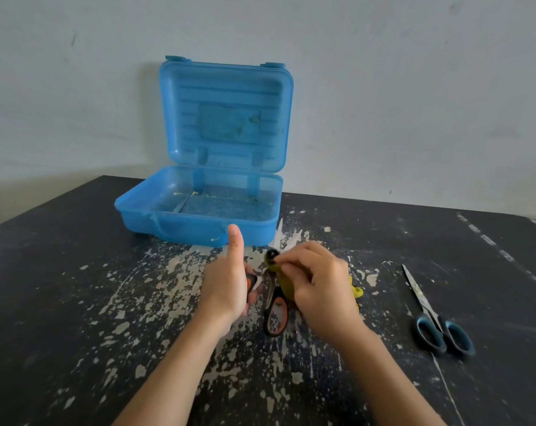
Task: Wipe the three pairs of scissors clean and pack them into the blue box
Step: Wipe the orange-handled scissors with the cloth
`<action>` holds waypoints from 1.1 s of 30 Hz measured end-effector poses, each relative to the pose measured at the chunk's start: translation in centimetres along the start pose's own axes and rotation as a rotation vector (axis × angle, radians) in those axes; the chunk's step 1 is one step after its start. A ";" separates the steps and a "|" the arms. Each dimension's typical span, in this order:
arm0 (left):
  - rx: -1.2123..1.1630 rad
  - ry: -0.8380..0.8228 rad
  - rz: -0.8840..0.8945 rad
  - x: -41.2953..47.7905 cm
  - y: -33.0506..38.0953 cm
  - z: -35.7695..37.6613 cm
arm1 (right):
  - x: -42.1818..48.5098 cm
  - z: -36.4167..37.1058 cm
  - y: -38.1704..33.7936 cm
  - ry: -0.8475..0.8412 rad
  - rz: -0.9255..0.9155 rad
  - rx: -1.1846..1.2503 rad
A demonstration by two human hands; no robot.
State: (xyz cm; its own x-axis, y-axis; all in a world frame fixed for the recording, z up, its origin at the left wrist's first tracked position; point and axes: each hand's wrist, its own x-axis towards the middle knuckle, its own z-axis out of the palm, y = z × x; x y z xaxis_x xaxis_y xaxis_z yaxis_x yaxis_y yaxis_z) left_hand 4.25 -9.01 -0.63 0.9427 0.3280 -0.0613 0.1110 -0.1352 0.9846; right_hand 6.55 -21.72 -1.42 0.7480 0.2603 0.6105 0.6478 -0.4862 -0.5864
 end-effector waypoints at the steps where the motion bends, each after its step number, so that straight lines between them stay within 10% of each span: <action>1: -0.021 -0.002 -0.004 0.0 0.0 -0.1 | 0.0 0.3 -0.1 0.014 -0.020 -0.017; 7: -0.043 -0.003 -0.004 0.2 0.0 -0.4 | -0.4 0.4 -0.2 -0.246 -0.112 -0.039; 12: -0.064 -0.006 -0.006 0.2 0.0 -0.5 | -0.1 0.0 0.1 -0.057 -0.039 -0.020; 16: -0.019 0.031 -0.003 0.7 -0.3 -1.0 | -0.3 -0.4 -0.7 -0.408 0.038 -0.015; 23: -0.002 -0.123 0.012 0.7 0.3 -1.5 | 1.0 -2.8 0.3 0.295 0.422 0.363; 33: 0.191 -0.236 0.031 0.6 0.2 -1.2 | 0.8 -2.7 0.2 0.024 0.392 0.609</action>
State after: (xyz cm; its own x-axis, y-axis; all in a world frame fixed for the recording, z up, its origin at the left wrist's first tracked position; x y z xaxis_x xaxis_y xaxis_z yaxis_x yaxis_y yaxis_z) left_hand 4.51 -7.70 -0.25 0.9912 0.0975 -0.0899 0.1169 -0.3227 0.9392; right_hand 6.93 -23.82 0.38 0.9428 0.1401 0.3025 0.3037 0.0127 -0.9527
